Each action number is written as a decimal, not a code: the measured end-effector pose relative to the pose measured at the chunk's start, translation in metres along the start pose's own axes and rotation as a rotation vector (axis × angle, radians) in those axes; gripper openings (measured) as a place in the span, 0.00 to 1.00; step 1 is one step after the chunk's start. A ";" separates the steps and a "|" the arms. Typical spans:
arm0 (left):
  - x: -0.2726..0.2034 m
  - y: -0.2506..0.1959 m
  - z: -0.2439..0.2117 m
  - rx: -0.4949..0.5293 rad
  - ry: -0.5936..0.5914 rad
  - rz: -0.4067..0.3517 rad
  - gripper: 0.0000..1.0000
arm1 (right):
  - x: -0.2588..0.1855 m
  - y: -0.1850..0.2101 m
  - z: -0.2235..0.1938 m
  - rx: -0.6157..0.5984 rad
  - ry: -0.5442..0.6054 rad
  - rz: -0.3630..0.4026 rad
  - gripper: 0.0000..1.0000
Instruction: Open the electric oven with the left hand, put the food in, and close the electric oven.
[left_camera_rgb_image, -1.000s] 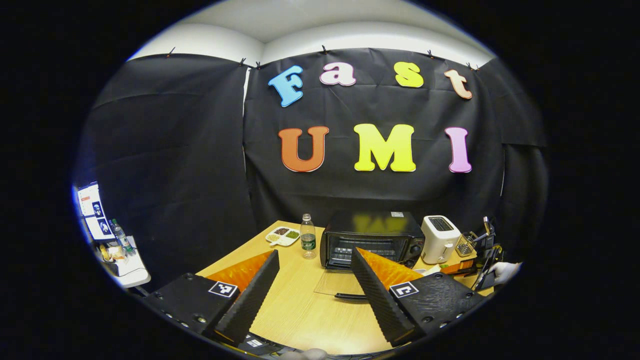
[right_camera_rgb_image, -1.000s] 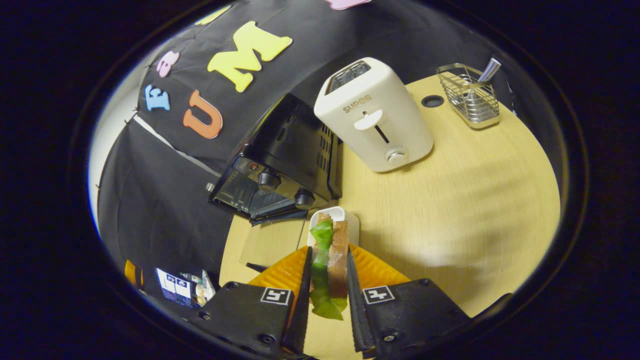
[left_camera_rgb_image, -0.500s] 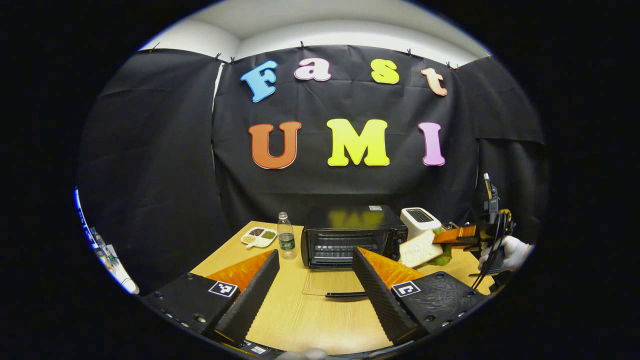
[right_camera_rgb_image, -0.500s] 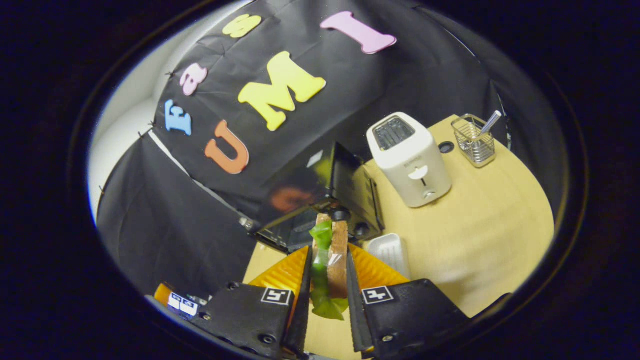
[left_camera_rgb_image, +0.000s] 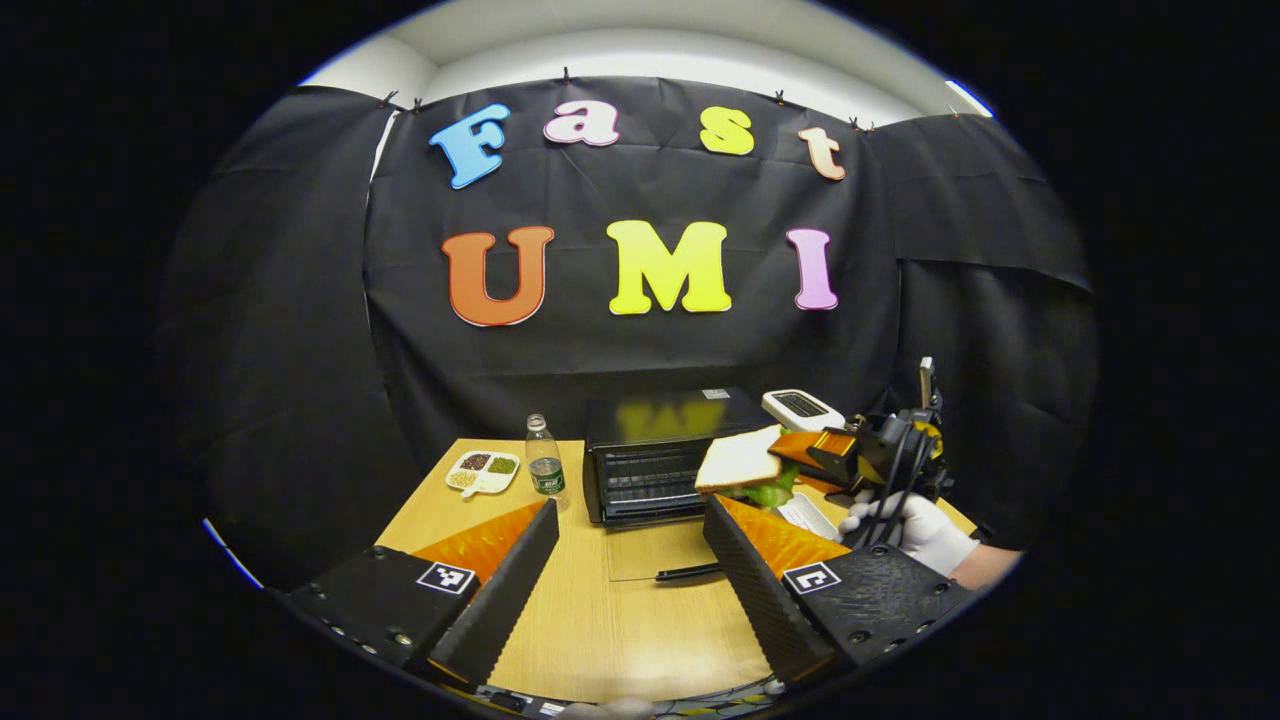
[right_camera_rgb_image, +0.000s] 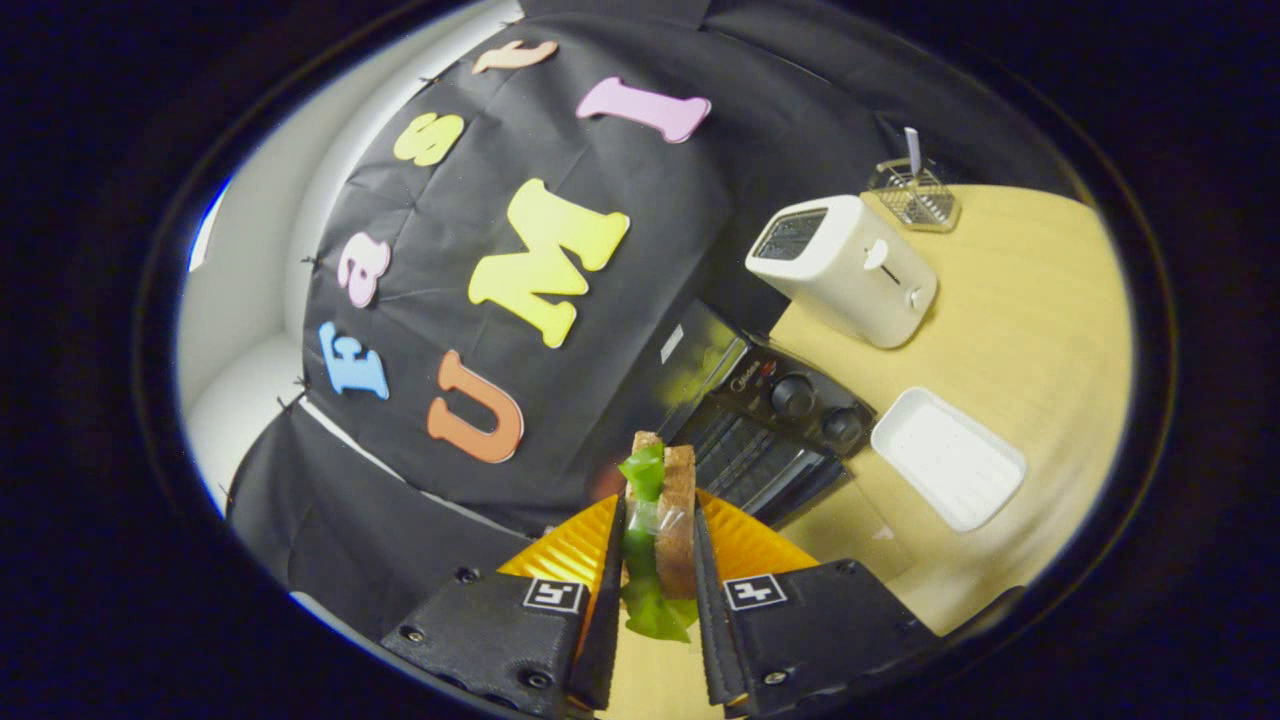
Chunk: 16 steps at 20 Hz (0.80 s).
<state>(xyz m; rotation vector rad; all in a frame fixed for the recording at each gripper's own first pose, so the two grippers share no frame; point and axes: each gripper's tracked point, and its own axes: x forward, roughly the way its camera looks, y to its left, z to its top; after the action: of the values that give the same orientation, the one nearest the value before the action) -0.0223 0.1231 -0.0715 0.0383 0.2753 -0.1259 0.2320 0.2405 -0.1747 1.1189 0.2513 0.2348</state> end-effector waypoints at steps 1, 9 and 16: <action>-0.001 0.006 -0.004 -0.004 0.014 -0.001 0.96 | 0.010 -0.007 -0.007 0.015 -0.021 -0.024 0.37; -0.003 0.032 -0.023 0.008 0.069 -0.001 0.96 | 0.085 -0.024 -0.057 0.183 -0.126 -0.111 0.38; 0.012 0.040 -0.014 0.011 0.069 -0.013 0.96 | 0.143 -0.048 -0.048 0.293 -0.224 -0.146 0.37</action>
<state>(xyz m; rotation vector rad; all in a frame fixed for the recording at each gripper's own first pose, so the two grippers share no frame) -0.0093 0.1618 -0.0874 0.0516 0.3437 -0.1387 0.3551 0.3054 -0.2492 1.3986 0.1697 -0.0608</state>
